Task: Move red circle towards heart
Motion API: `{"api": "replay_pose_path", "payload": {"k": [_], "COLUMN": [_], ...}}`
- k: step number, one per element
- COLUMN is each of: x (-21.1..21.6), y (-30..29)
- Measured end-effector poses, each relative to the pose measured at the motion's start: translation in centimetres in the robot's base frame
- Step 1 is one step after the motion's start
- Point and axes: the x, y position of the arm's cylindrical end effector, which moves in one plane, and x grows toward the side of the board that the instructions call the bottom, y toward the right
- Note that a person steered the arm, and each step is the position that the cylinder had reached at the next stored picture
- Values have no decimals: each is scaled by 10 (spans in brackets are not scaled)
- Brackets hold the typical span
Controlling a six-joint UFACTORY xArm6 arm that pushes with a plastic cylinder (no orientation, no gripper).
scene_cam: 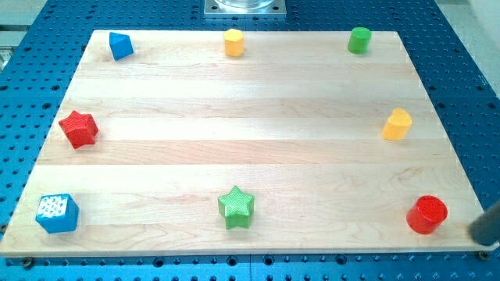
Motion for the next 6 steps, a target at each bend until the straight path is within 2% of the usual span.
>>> {"api": "replay_pose_path", "payload": {"k": [3,5,6], "x": [6,5,-28], "y": [1,-66,-108]}}
